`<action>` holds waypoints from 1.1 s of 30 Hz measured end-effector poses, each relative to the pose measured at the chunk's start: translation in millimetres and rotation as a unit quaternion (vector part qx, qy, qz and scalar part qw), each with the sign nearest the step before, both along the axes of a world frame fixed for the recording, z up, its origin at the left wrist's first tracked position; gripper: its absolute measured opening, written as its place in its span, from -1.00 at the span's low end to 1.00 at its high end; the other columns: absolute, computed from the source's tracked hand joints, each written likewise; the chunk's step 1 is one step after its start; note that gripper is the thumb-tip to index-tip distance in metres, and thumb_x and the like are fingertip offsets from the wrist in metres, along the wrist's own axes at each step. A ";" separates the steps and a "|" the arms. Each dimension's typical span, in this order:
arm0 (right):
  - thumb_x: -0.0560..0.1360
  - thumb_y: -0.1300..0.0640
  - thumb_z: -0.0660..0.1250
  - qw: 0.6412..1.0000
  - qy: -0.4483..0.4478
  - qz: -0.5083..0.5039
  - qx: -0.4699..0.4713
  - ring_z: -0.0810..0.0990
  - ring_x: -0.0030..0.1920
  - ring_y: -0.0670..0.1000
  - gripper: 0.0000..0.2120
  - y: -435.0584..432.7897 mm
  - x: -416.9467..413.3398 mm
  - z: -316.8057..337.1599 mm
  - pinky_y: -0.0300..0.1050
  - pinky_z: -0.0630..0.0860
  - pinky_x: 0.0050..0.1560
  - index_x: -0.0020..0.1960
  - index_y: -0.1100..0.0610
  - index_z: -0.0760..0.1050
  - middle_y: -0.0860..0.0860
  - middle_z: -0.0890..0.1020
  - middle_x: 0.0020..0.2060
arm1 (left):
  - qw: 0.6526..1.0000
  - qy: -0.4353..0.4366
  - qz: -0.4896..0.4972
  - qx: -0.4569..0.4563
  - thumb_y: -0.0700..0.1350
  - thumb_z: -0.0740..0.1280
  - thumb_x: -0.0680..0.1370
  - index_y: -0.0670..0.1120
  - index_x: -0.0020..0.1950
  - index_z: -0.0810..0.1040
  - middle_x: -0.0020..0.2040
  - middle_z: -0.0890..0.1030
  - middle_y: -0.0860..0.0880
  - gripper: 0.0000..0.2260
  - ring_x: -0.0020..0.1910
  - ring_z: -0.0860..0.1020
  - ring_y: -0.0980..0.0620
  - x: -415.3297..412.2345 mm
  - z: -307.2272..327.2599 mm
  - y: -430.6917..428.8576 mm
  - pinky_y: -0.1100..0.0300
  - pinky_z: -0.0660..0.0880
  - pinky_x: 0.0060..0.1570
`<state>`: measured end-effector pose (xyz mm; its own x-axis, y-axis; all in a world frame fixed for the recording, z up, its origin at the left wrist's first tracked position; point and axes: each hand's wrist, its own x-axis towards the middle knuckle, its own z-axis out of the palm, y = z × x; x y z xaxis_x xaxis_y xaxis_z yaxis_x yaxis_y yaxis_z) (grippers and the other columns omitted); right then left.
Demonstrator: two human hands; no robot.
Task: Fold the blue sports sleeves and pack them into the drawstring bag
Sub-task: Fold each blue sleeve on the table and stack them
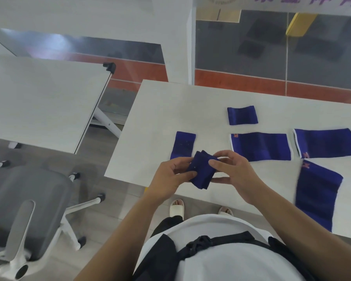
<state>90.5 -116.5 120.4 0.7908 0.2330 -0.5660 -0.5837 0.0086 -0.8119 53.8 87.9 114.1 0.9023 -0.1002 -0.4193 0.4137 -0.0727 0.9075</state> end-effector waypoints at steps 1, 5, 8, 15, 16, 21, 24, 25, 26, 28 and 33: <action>0.50 0.22 0.44 1.000 0.000 0.002 -0.002 0.71 -0.02 0.14 -0.78 0.6 1.6 0.0 0.17 0.66 0.04 0.13 0.21 0.53 0.17 0.73 -0.05 | 1.000 0.005 -0.001 -0.004 -0.30 0.41 0.55 -0.14 0.30 0.59 0.10 0.73 -0.08 -0.68 0.07 0.70 -0.05 0.6 -1.0 2.2 0.07 0.64 0.05; 0.51 0.29 0.42 1.000 -0.012 0.029 -0.002 0.72 0.01 0.17 -0.80 8.3 4.2 -0.3 0.12 0.67 0.02 0.13 0.23 0.58 0.15 0.74 -0.04 | 1.000 0.015 0.005 -0.021 -0.29 0.43 0.53 -0.14 0.26 0.61 0.05 0.73 -0.12 -0.70 0.02 0.70 -0.10 4.6 -7.6 14.9 0.06 0.65 0.03; 0.49 0.33 0.43 0.998 -0.046 0.031 -0.018 0.72 -0.01 0.14 -0.79 19.2 3.6 -2.9 0.12 0.67 -0.01 0.12 0.18 0.61 0.12 0.74 -0.04 | 1.000 0.018 0.014 -0.008 -0.28 0.45 0.52 -0.08 0.20 0.64 0.04 0.73 -0.05 -0.73 0.02 0.70 -0.04 9.2 -13.7 25.0 0.14 0.64 0.03; 0.46 0.23 0.50 0.966 -0.173 0.051 -0.186 0.65 -0.01 -0.05 -0.74 63.1 5.1 -26.7 -0.05 0.67 -0.06 0.11 0.04 0.59 -0.07 0.71 -0.06 | 0.986 0.085 0.109 0.091 -0.14 0.44 0.54 0.03 0.08 0.65 -0.13 0.64 -0.03 -0.85 -0.12 0.58 0.01 10.3 -33.1 43.5 0.24 0.50 -0.15; 0.46 0.21 0.49 0.955 -0.193 0.065 -0.214 0.64 0.01 -0.06 -0.73 71.3 5.3 -31.7 -0.08 0.65 -0.02 0.12 0.02 0.59 -0.08 0.69 -0.03 | 0.983 0.121 0.131 0.036 -0.17 0.40 0.57 0.00 0.12 0.64 -0.09 0.67 -0.10 -0.85 -0.10 0.61 -0.04 10.9 -35.2 47.2 0.20 0.56 -0.10; 0.49 0.26 0.46 0.904 -0.292 0.152 -0.273 0.59 0.13 0.03 -0.71 112.2 0.7 -61.4 -0.09 0.61 0.16 0.17 0.06 0.57 0.01 0.60 0.16 | 0.908 0.240 0.244 -0.242 -0.08 0.31 0.64 -0.17 0.25 0.59 0.12 0.69 -0.22 -0.74 0.10 0.67 -0.18 16.6 -41.6 78.6 0.02 0.62 0.11; 0.46 0.30 0.48 0.840 -0.384 0.224 -0.312 0.57 0.17 0.08 -0.70 131.5 0.9 -79.7 -0.03 0.57 0.19 0.18 0.17 0.59 0.04 0.64 0.14 | 0.917 0.233 0.236 -0.222 -0.17 0.39 0.58 -0.21 0.30 0.51 0.10 0.70 -0.20 -0.69 0.06 0.70 -0.17 20.7 -55.0 97.5 0.10 0.64 0.02; 0.46 0.30 0.48 0.825 -0.398 0.243 -0.320 0.57 0.19 0.10 -0.71 137.6 0.9 -85.5 -0.04 0.55 0.23 0.18 0.19 0.60 0.05 0.65 0.14 | 0.921 0.228 0.240 -0.207 -0.24 0.39 0.57 -0.20 0.31 0.48 0.10 0.69 -0.20 -0.68 0.08 0.69 -0.17 21.8 -61.9 102.9 0.13 0.65 -0.01; 0.46 0.30 0.47 0.816 -0.406 0.254 -0.324 0.56 0.21 0.10 -0.72 143.9 0.8 -90.3 -0.06 0.52 0.25 0.17 0.19 0.61 0.06 0.66 0.16 | 0.924 0.222 0.245 -0.191 -0.30 0.38 0.56 -0.19 0.31 0.46 0.11 0.69 -0.19 -0.67 0.08 0.69 -0.17 22.7 -69.1 108.6 0.14 0.65 -0.03; 0.50 0.26 0.44 0.823 -0.384 0.268 -0.323 0.54 0.26 0.08 -0.73 155.6 -0.4 -98.4 -0.10 0.45 0.31 0.20 0.18 0.62 0.05 0.64 0.21 | 0.939 0.205 0.240 -0.140 -0.37 0.36 0.55 -0.14 0.30 0.46 0.15 0.67 -0.17 -0.65 0.08 0.69 -0.15 23.5 -83.9 119.5 0.14 0.65 -0.03; 0.62 0.16 0.28 0.842 -0.293 0.310 -0.332 0.35 0.48 0.04 -0.58 173.7 -6.8 -114.5 -0.19 0.18 0.45 0.46 0.12 0.41 0.01 0.44 0.46 | 0.972 0.114 0.147 0.141 -0.27 0.39 0.53 0.01 0.26 0.48 0.16 0.63 0.01 -0.65 0.00 0.61 0.15 23.2 -114.3 138.1 0.20 0.59 0.04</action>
<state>83.7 57.2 5.8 0.8226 0.4892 -0.2897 0.1922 -0.7188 -0.6681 77.0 226.1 -0.2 0.7554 0.2956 -0.5849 0.6417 -0.1529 0.7515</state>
